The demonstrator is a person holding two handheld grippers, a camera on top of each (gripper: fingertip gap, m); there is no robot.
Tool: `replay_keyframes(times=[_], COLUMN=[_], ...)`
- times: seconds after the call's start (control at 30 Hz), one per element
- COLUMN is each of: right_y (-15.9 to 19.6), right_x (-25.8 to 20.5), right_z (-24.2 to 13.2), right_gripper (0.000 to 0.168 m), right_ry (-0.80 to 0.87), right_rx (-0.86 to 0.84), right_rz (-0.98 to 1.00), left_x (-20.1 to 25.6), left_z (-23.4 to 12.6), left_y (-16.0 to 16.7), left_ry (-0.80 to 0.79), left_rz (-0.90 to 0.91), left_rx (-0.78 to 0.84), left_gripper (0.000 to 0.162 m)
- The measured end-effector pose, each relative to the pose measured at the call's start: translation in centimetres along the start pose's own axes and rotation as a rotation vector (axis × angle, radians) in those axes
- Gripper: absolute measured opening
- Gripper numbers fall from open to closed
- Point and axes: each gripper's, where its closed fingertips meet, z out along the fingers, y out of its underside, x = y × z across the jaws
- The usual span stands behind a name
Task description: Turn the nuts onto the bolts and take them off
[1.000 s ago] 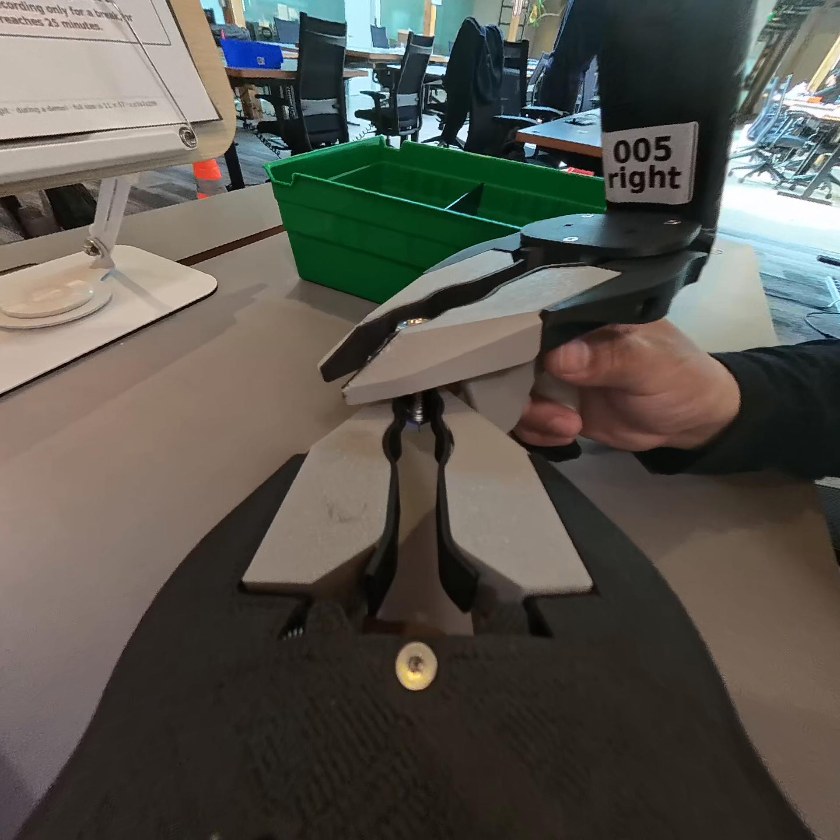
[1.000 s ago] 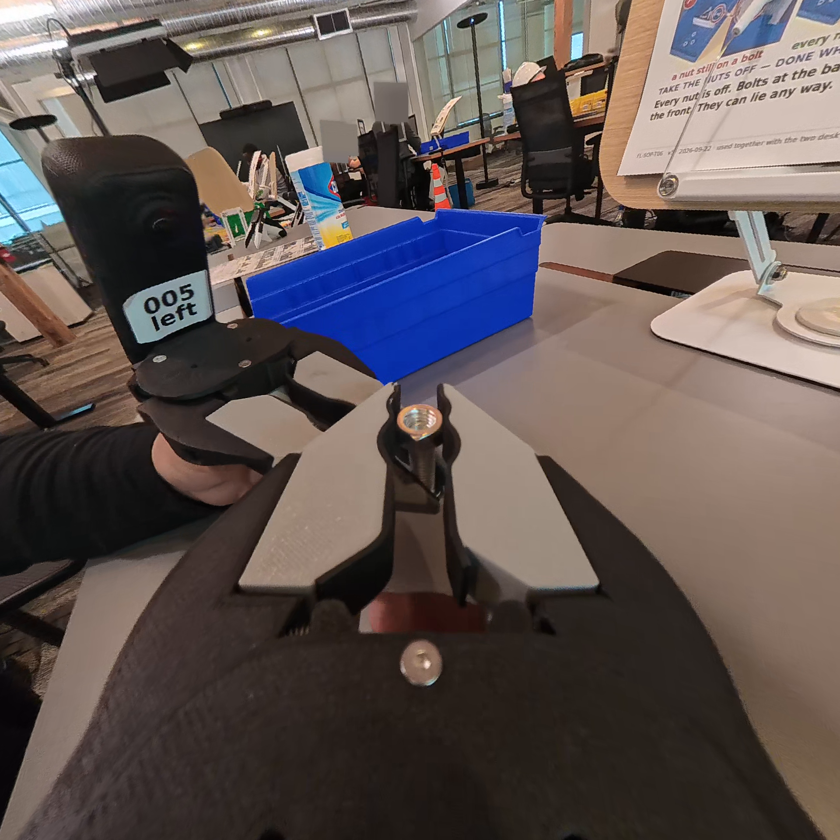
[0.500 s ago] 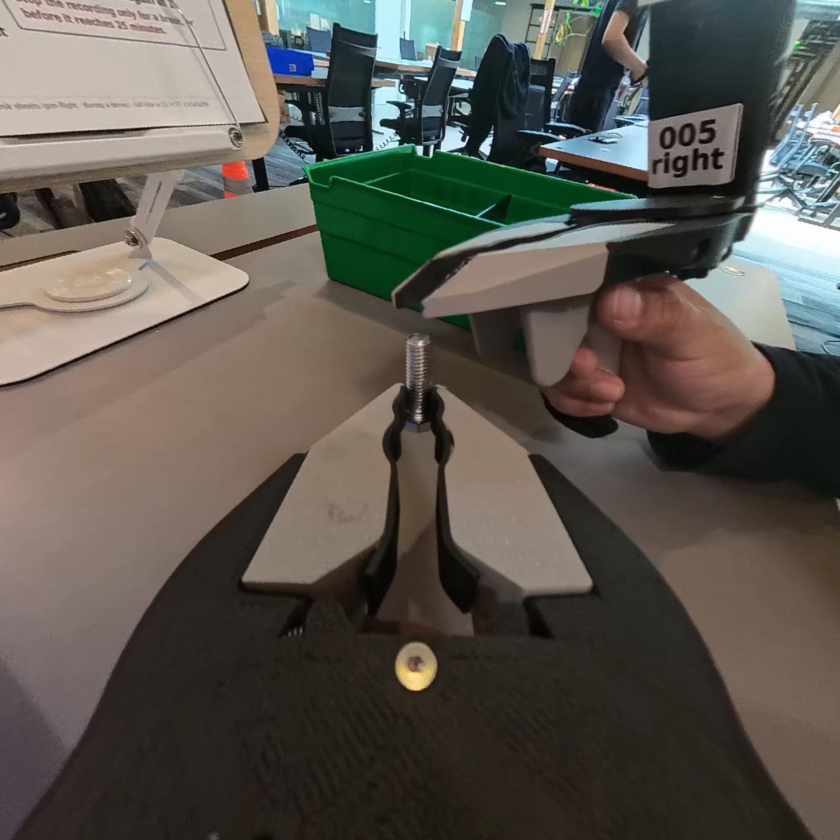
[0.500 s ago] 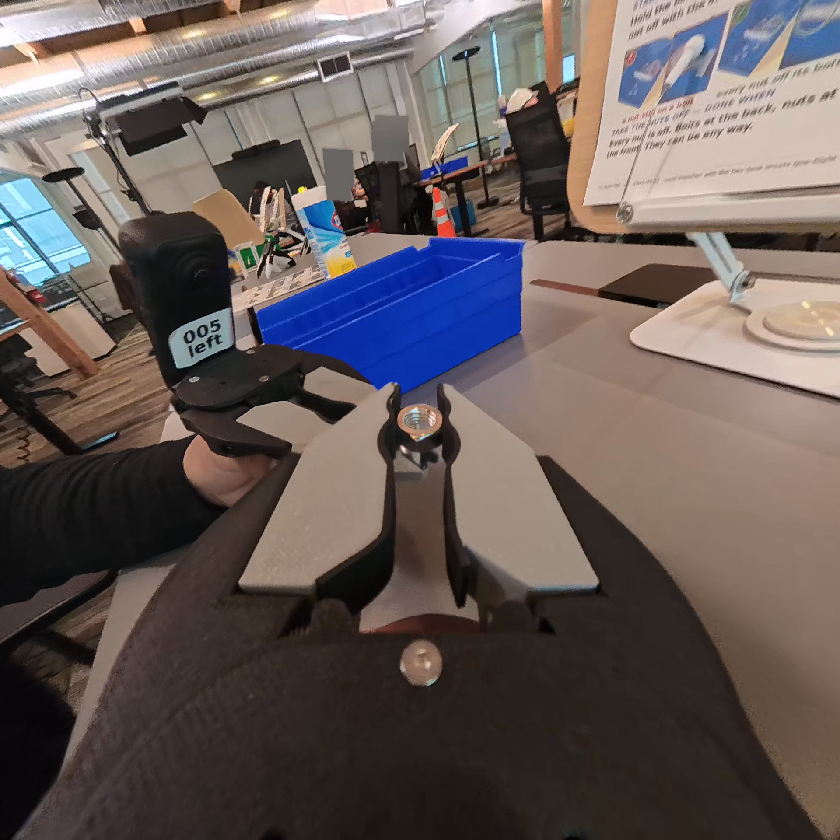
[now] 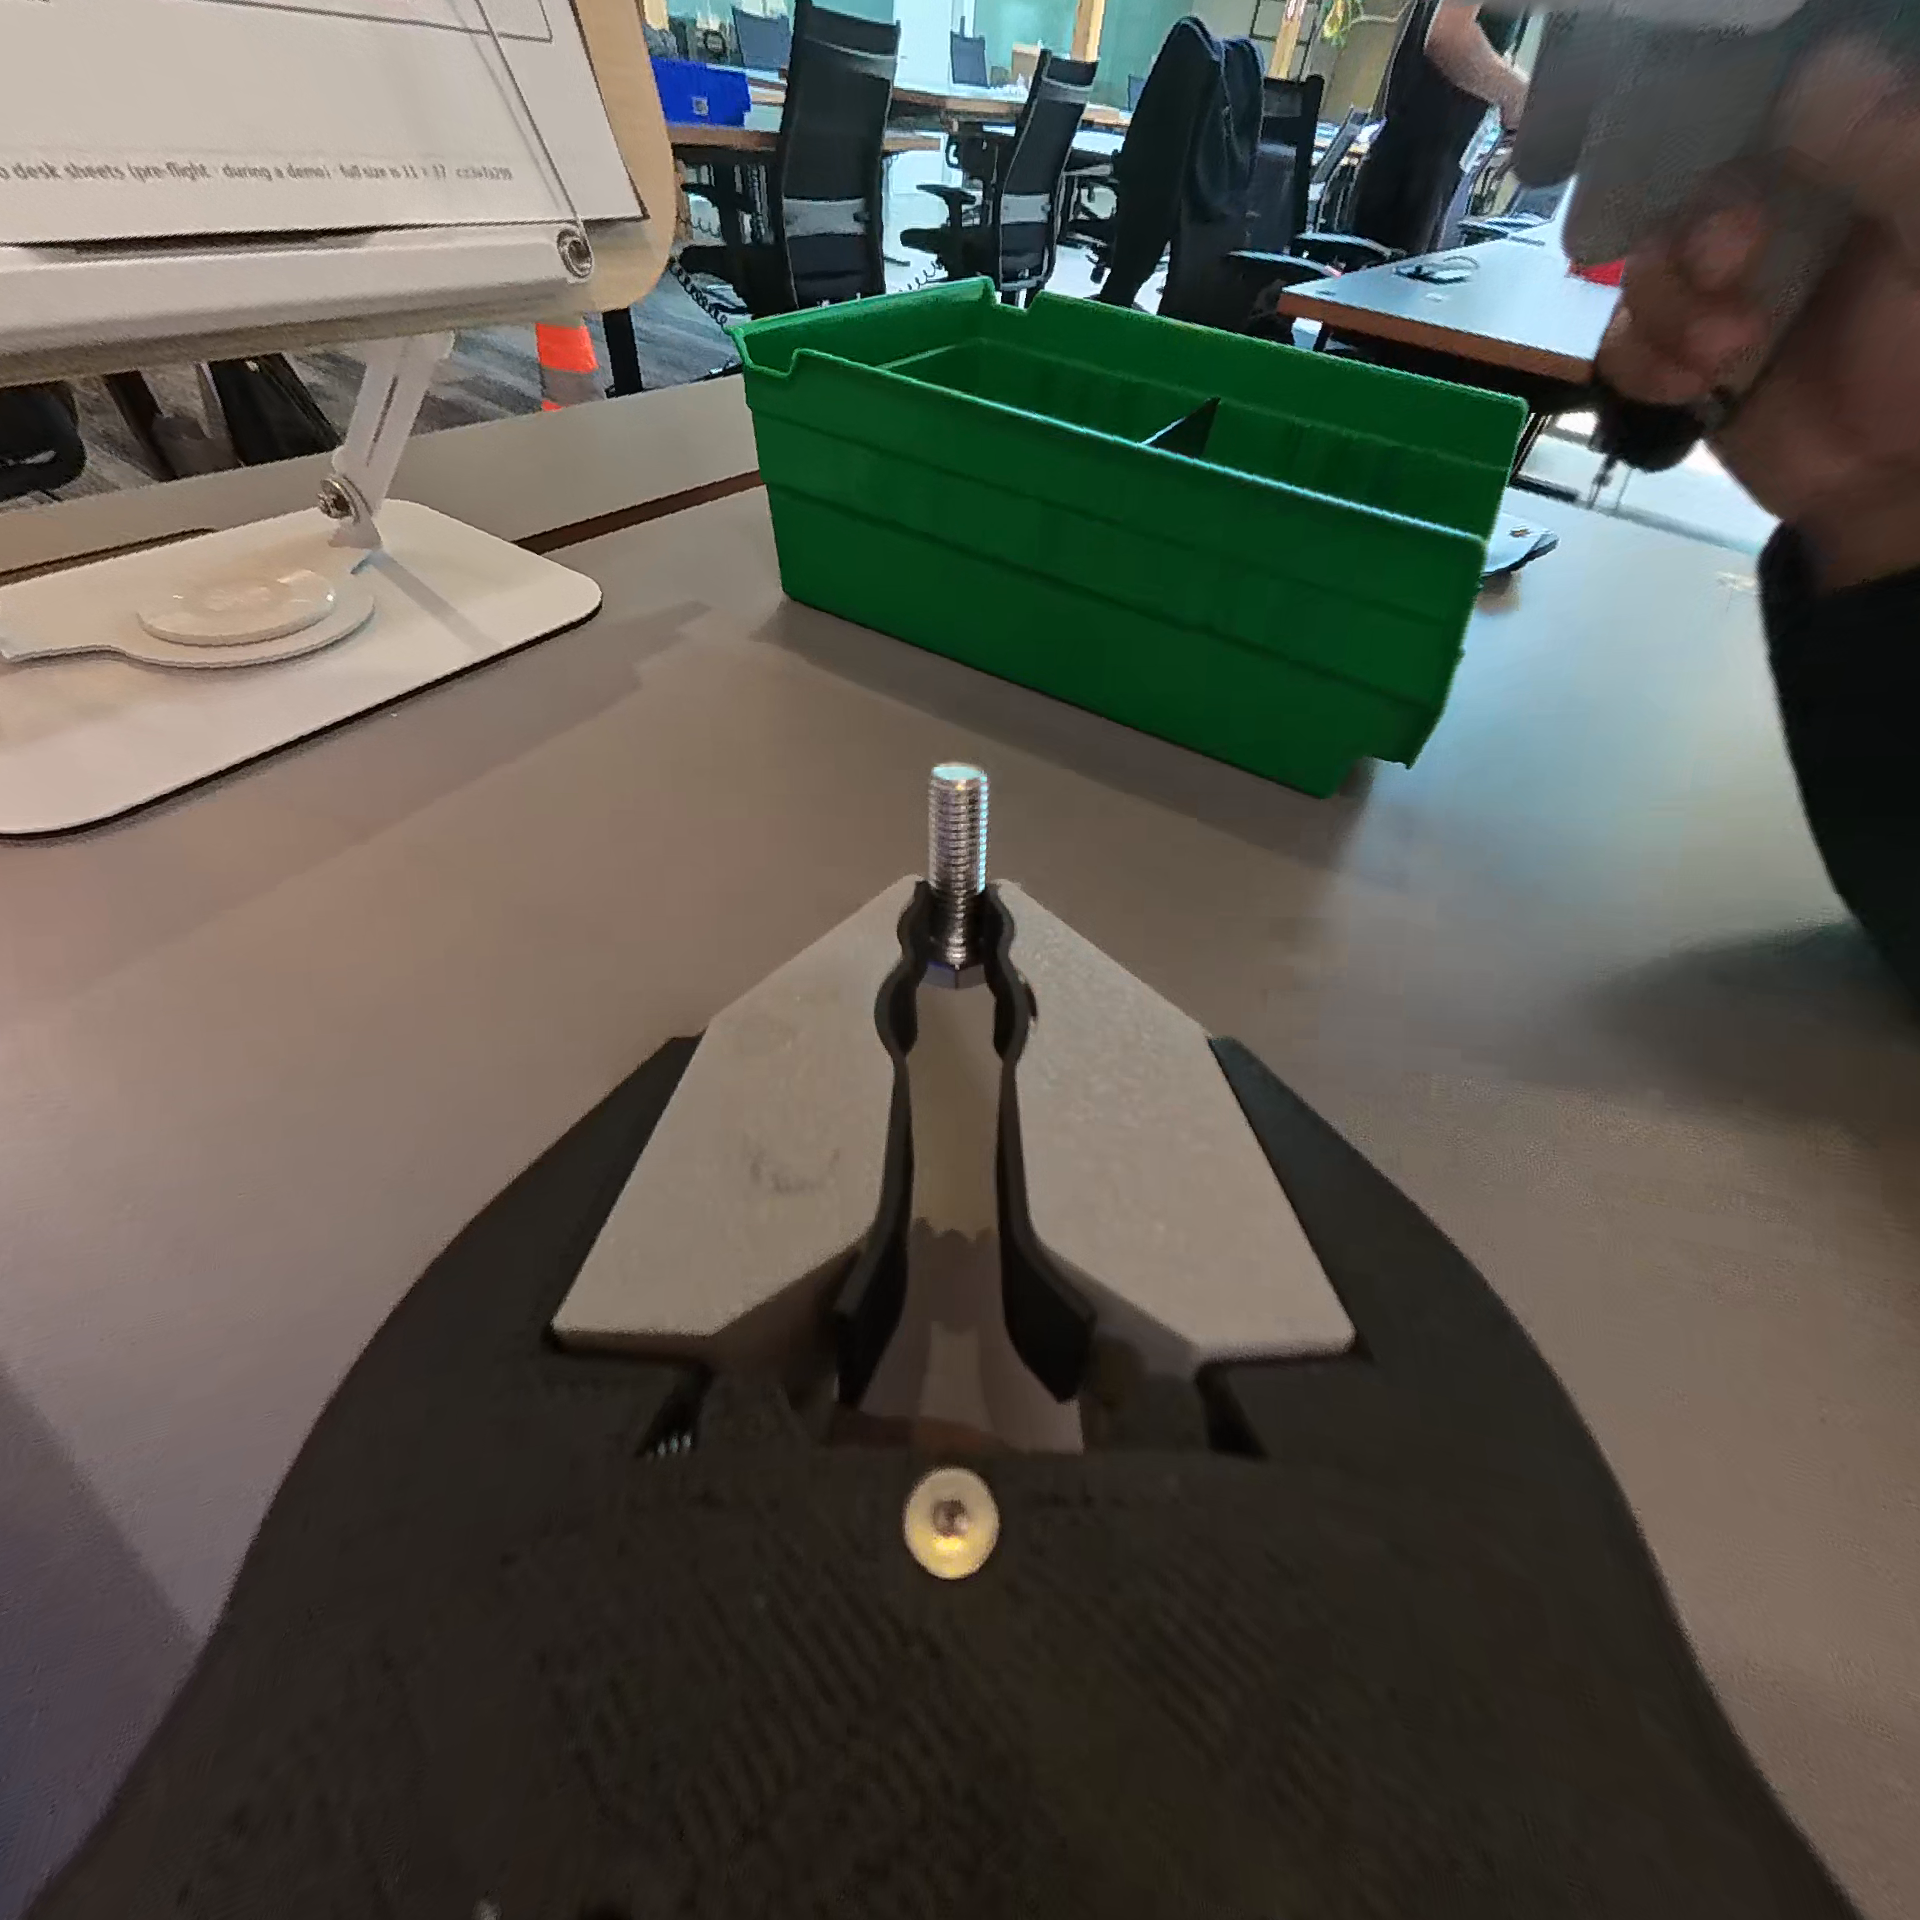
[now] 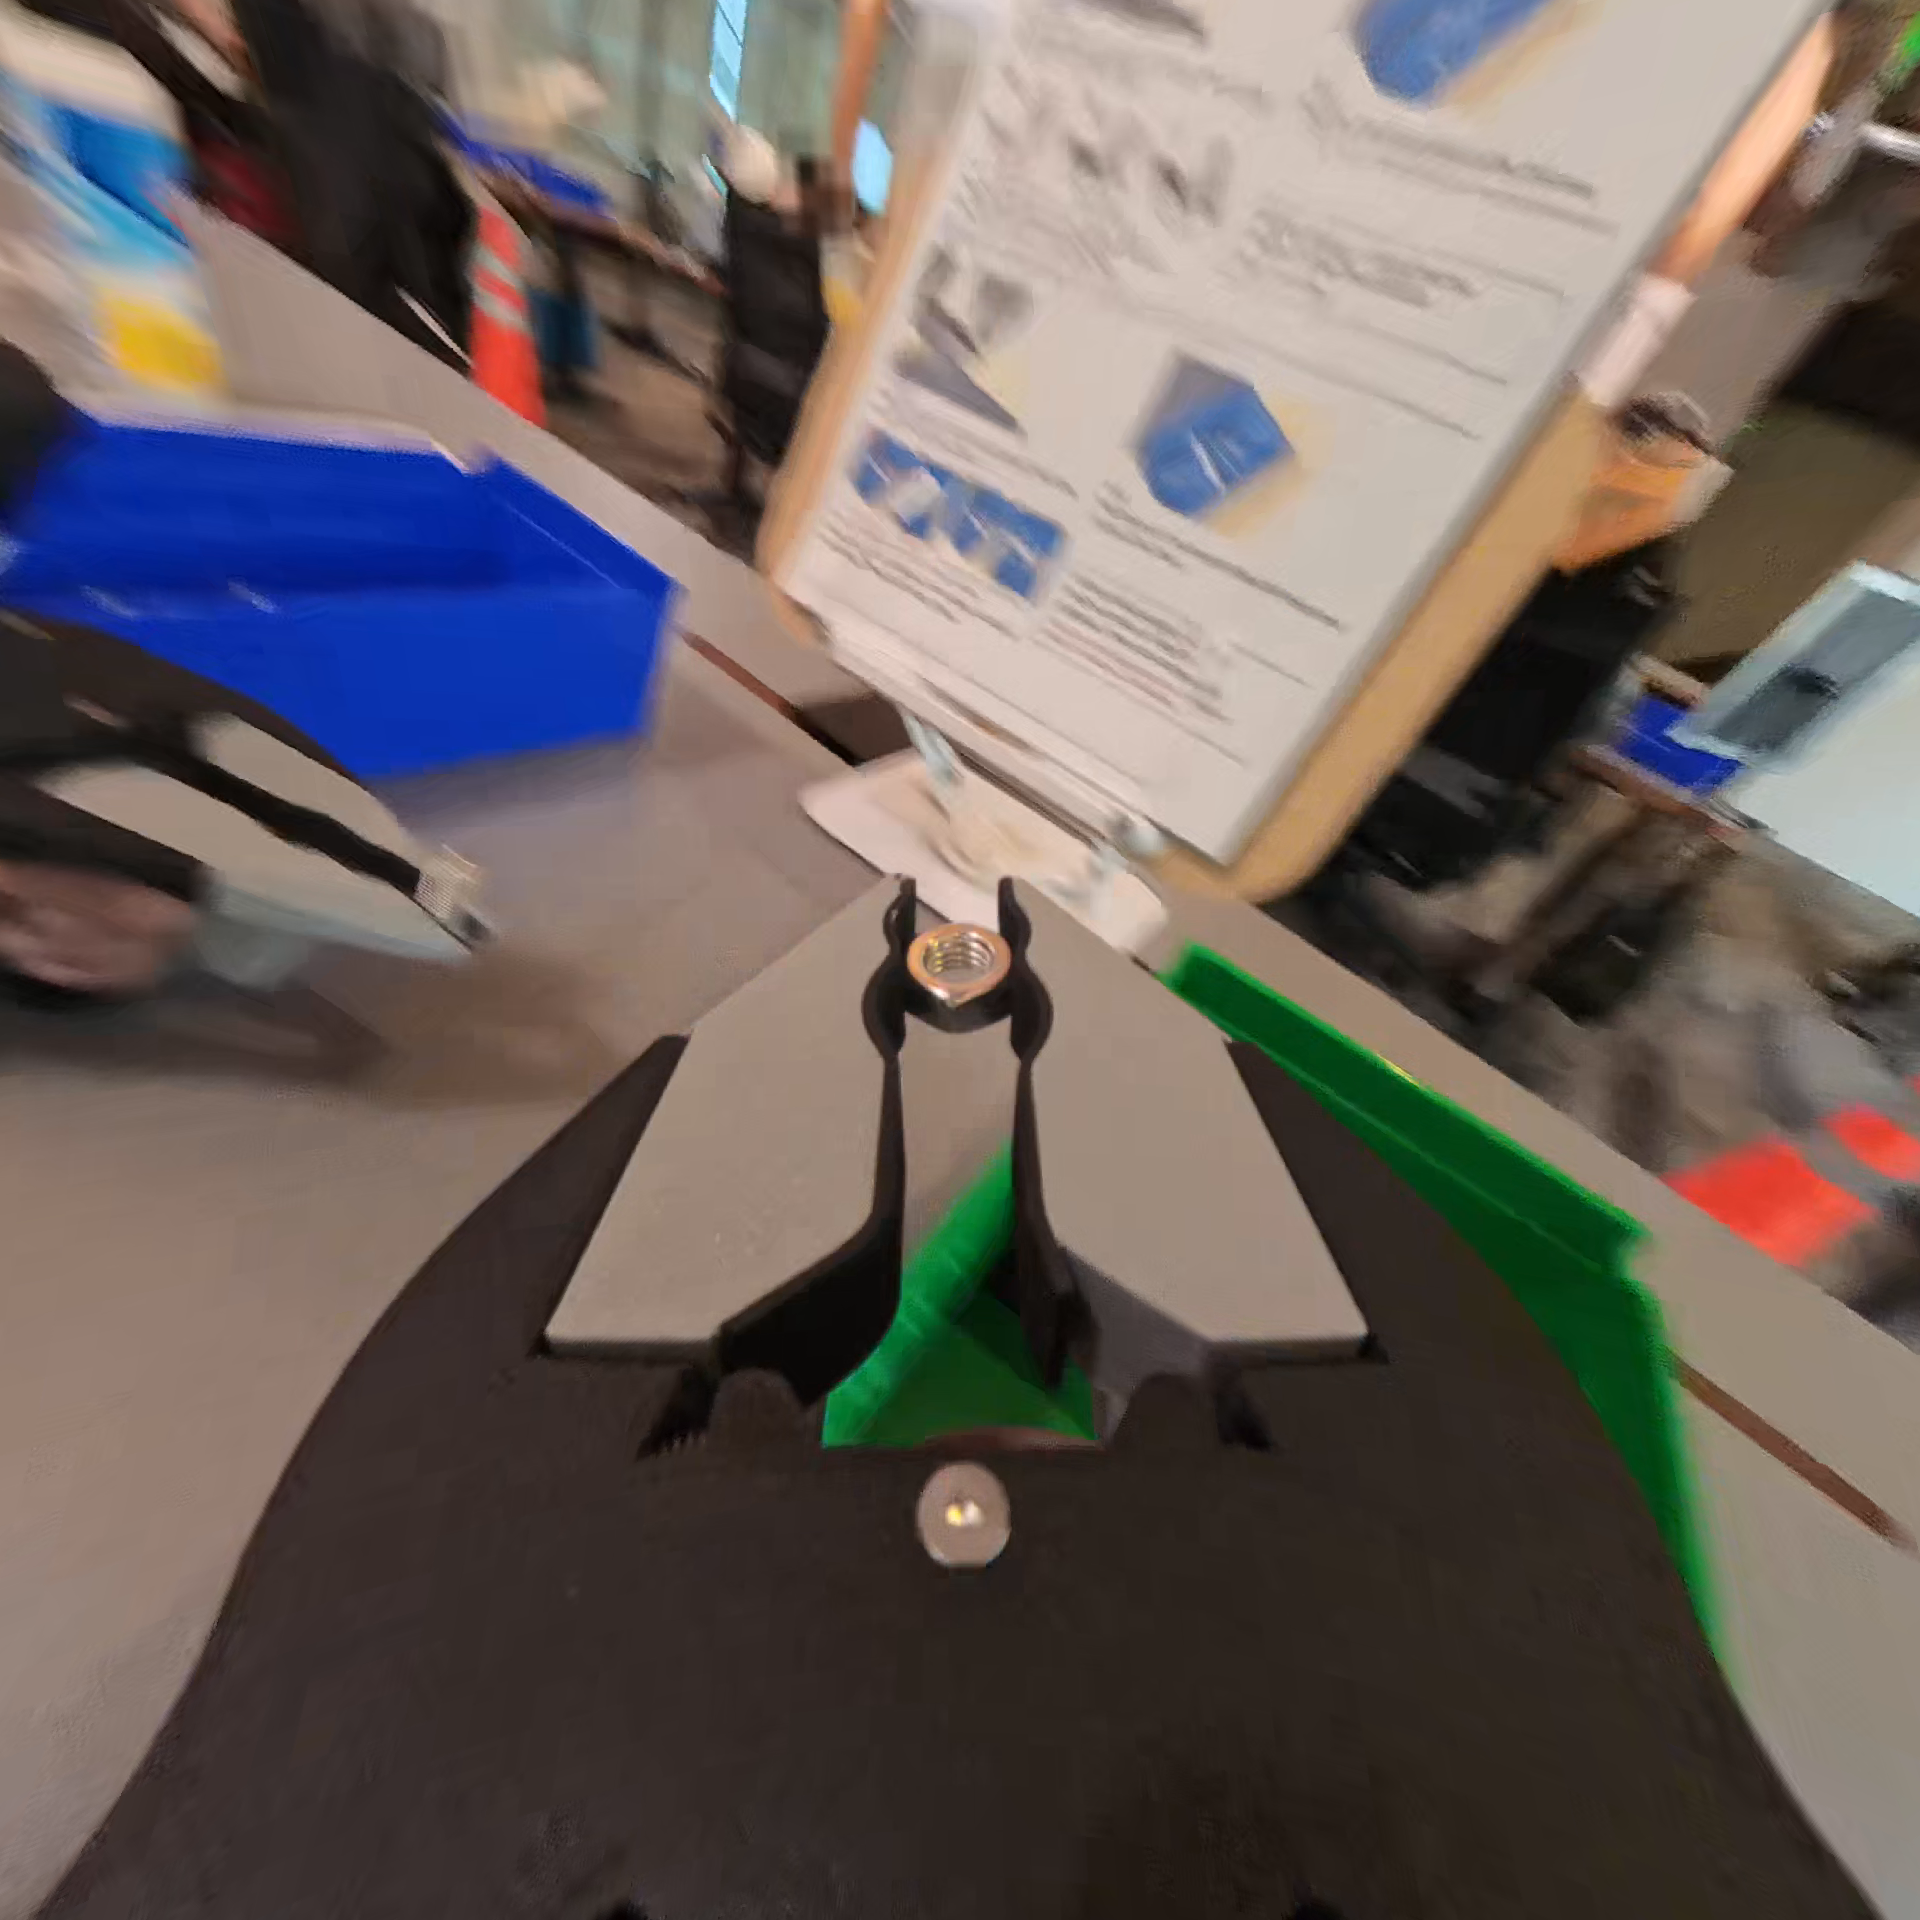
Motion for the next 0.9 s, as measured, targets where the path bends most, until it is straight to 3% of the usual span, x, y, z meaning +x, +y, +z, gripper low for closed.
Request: replay_keyframes(times=[0.17, 0.27, 0.37, 0.53, 0.67, 0.73, 0.8, 0.9], right_y=[10.0, 15.6, 18.8, 17.7, 16.7, 16.0, 13.6, 7.2], right_x=[4.7, 3.0, 3.0, 2.1, 2.3, 3.5, 3.4, 1.0], right_z=[-2.4, -3.0, -3.3, -2.7, -2.8, -2.6, -2.2, -1.7], right_gripper=[0.013, 0.013, 0.013, 0.023, 0.018, 0.025, 0.029, 0.027], right_ry=[0.051, -0.079, -0.060, -0.102, -0.122, -0.061, -0.076, -0.190], right_rx=[-0.424, -0.667, -0.824, -0.751, -0.688, -0.648, -0.530, -0.244], right_rz=[-0.015, 0.078, 0.098, 0.222, 0.282, 0.282, 0.279, 0.246], left_x=[-0.7, -0.8, -0.8, -0.8, -0.7, -0.7, -0.5, -0.1], left_z=[0.1, 0.1, 0.0, 0.0, -0.1, -0.1, -0.1, 0.0], left_y=[-0.1, -0.2, -0.2, -0.2, -0.2, -0.2, -0.2, -0.2], left_ry=[-0.029, -0.034, -0.033, -0.033, -0.027, -0.024, -0.019, -0.011], left_rz=[-0.019, -0.021, -0.023, -0.023, -0.025, -0.023, -0.014, 0.010], left_rx=[0.005, 0.011, 0.015, 0.017, 0.020, 0.019, 0.017, 0.016], left_gripper=[0.006, 0.006, 0.007, 0.006, 0.006, 0.006, 0.006, 0.006])
